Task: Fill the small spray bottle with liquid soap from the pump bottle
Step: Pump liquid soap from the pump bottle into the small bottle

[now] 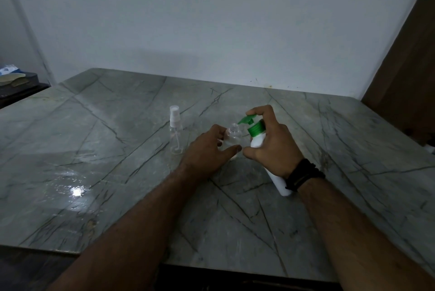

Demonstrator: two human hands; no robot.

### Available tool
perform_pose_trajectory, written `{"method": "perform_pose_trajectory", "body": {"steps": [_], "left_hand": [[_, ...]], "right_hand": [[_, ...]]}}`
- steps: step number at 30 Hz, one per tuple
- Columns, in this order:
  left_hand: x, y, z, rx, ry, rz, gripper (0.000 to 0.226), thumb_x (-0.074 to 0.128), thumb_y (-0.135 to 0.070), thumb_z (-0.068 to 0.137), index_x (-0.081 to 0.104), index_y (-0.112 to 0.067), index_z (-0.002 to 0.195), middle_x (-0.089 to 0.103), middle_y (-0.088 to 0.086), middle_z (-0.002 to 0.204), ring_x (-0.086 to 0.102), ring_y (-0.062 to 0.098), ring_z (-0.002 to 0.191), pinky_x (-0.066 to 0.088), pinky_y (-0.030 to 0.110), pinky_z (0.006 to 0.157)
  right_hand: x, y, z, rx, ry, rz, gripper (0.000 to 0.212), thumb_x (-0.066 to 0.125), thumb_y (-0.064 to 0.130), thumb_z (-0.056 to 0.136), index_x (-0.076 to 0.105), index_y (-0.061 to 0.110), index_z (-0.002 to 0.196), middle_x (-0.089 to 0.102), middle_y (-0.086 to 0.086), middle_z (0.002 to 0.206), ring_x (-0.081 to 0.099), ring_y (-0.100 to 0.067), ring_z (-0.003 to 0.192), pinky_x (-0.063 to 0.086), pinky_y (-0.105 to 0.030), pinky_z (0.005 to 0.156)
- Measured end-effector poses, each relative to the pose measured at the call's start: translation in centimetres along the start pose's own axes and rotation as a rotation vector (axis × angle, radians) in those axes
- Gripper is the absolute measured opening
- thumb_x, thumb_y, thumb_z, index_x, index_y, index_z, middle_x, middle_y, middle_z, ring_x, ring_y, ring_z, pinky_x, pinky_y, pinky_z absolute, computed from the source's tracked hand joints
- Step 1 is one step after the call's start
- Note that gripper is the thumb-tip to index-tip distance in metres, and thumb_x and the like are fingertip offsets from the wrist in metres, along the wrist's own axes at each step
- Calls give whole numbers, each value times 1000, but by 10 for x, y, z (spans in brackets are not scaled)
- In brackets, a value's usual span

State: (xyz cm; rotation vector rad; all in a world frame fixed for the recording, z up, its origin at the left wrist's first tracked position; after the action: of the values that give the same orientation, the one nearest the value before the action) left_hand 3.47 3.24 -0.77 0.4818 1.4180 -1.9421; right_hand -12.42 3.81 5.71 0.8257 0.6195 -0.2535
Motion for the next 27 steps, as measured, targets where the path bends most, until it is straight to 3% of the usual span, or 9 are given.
{"method": "perform_pose_trajectory", "body": {"steps": [8,15,20,23,27], "left_hand": [[-1,-2,-1,-3,6,-15,53,68,-58,78,49,-29,119,60,-7,118,55,4,93,50,26,78],[-1,-2,0,-1,4,-8,54,67,-57,78,48,-28,120,60,-6,120,55,5,94,50,27,78],[-2,-2,-2,14,-8,-25,53,67,-59,77,49,-31,118,59,-10,114,55,3,91,49,25,75],[-3,-2,-2,13,-13,-26,52,67,-61,76,48,-33,115,55,-16,107,54,0,88,48,24,74],[-2,-3,-1,16,-11,-20,51,66,-61,76,48,-33,116,51,-18,103,53,1,88,46,22,71]], "right_hand": [[-1,2,-2,-29,-6,3,80,83,16,64,44,27,133,65,5,96,60,-7,71,44,-15,64],[1,-1,0,-11,-2,8,73,84,13,64,44,26,124,63,13,93,62,-4,72,43,-11,63],[0,3,-1,-38,-1,3,77,80,21,63,44,27,131,63,14,92,59,-3,68,42,-14,64],[1,2,-1,-37,5,4,76,83,15,64,44,27,128,66,8,96,63,-5,72,45,-16,65],[0,0,-1,-25,-5,22,71,81,20,63,44,26,123,63,12,93,62,-3,72,43,-13,65]]}}
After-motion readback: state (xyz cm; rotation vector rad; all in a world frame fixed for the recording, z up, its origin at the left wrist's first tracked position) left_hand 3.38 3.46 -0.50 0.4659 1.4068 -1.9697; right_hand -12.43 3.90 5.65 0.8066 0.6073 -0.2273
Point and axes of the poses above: each hand's wrist, its own z-axis towards the middle knuckle, its own x-axis out of the palm, y = z × x, the point moved 8 cm from there along z, towards the middle knuckle
